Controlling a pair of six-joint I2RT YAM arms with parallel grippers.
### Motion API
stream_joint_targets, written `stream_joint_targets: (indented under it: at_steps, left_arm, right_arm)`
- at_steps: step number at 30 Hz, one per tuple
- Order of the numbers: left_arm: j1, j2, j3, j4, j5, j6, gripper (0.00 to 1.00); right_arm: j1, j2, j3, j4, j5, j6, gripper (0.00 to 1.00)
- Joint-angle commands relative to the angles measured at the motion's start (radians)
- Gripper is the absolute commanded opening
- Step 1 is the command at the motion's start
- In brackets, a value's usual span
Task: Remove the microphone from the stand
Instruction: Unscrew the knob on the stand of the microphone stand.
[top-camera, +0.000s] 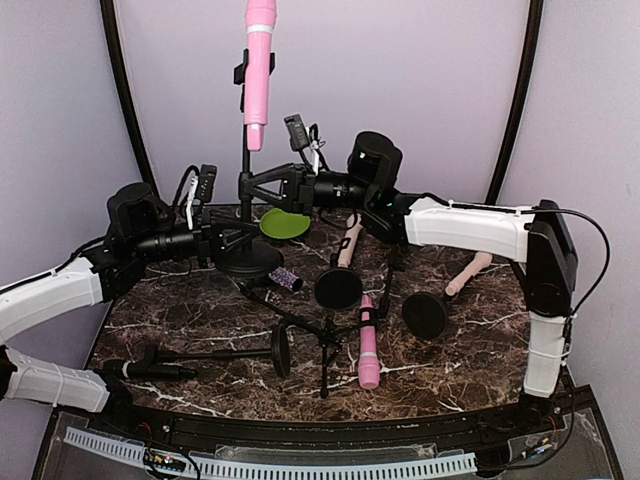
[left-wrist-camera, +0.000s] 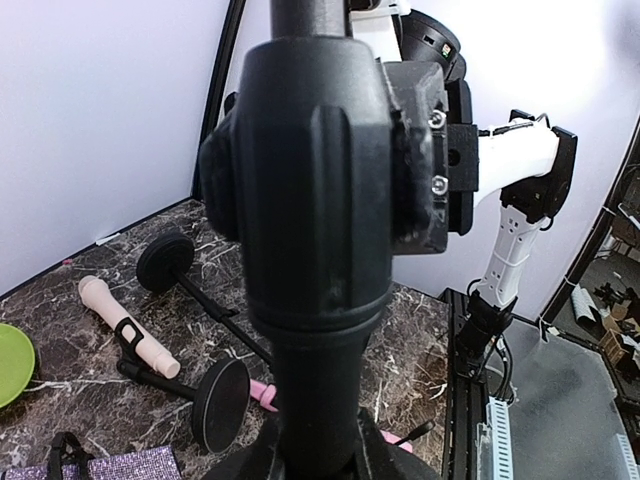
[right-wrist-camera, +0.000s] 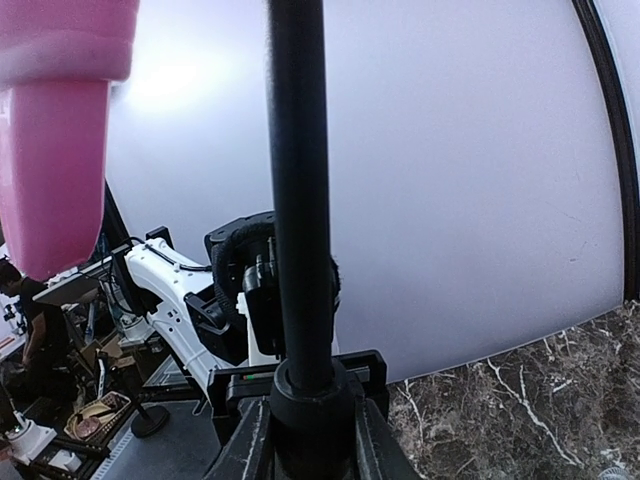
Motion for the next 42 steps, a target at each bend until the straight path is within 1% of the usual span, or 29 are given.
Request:
stream_joint_targets:
  at_steps: [1, 4, 6, 9, 11, 12, 14, 16, 17, 20, 22, 23, 24, 26, 28, 32, 35, 42]
  left_arm:
    - [-0.012, -0.039, 0.028, 0.089, -0.02, 0.042, 0.0]
    - [-0.012, -0.067, 0.01, 0.086, -0.121, 0.059, 0.0]
    - [-0.012, -0.089, -0.003, 0.085, -0.18, 0.067, 0.0]
    - [-0.012, -0.11, -0.016, 0.071, -0.273, 0.071, 0.0]
    - [-0.012, -0.108, -0.005, 0.012, -0.367, 0.073, 0.0]
    - [-0.012, -0.106, 0.008, -0.008, -0.442, 0.072, 0.0]
    - [-0.012, -0.097, 0.028, -0.067, -0.541, 0.069, 0.0]
    - [-0.012, -0.088, 0.038, -0.1, -0.594, 0.067, 0.0]
    - [-0.012, -0.081, 0.041, -0.109, -0.606, 0.066, 0.0]
    - [-0.012, -0.068, 0.05, -0.119, -0.601, 0.061, 0.0]
    - [-0.012, -0.056, 0.051, -0.12, -0.589, 0.056, 0.0]
    - [-0.012, -0.054, 0.05, -0.117, -0.581, 0.056, 0.0]
    - [-0.012, -0.051, 0.05, -0.116, -0.576, 0.055, 0.0]
    - [-0.012, -0.047, 0.049, -0.113, -0.565, 0.054, 0.0]
    - [-0.012, -0.046, 0.05, -0.11, -0.557, 0.054, 0.0]
    - [-0.012, -0.042, 0.049, -0.106, -0.544, 0.051, 0.0]
    - [-0.012, -0.042, 0.048, -0.101, -0.528, 0.048, 0.0]
    - [-0.012, -0.042, 0.048, -0.098, -0.521, 0.046, 0.0]
  right_arm:
    - [0.003, -0.065, -0.062, 0.039, 0.065, 0.003, 0.33]
    - [-0.01, -0.086, -0.113, 0.081, 0.112, 0.021, 0.43]
    - [-0.014, -0.098, -0.143, 0.094, 0.155, 0.031, 0.48]
    - [-0.014, -0.113, -0.164, 0.04, 0.273, 0.021, 0.49]
    - [-0.014, -0.119, -0.17, -0.005, 0.373, 0.021, 0.48]
    - [-0.013, -0.121, -0.174, -0.021, 0.396, 0.024, 0.48]
    - [-0.007, -0.126, -0.181, -0.04, 0.463, 0.03, 0.48]
    - [0.004, -0.128, -0.183, -0.051, 0.504, 0.032, 0.48]
    - [0.011, -0.128, -0.181, -0.059, 0.521, 0.025, 0.49]
    - [0.037, -0.12, -0.156, -0.069, 0.534, 0.005, 0.6]
    - [0.053, -0.105, -0.132, -0.081, 0.552, -0.009, 0.63]
    - [0.06, -0.096, -0.111, -0.096, 0.565, -0.013, 0.64]
    - [0.066, -0.085, -0.091, -0.113, 0.58, -0.017, 0.64]
    - [0.074, -0.062, -0.046, -0.145, 0.599, -0.019, 0.6]
    - [0.079, -0.036, -0.007, -0.163, 0.594, -0.018, 0.56]
    - [0.085, 0.011, 0.072, -0.222, 0.582, -0.018, 0.52]
    - [0.089, 0.037, 0.104, -0.25, 0.583, -0.02, 0.5]
    - [0.096, 0.061, 0.126, -0.254, 0.589, -0.01, 0.51]
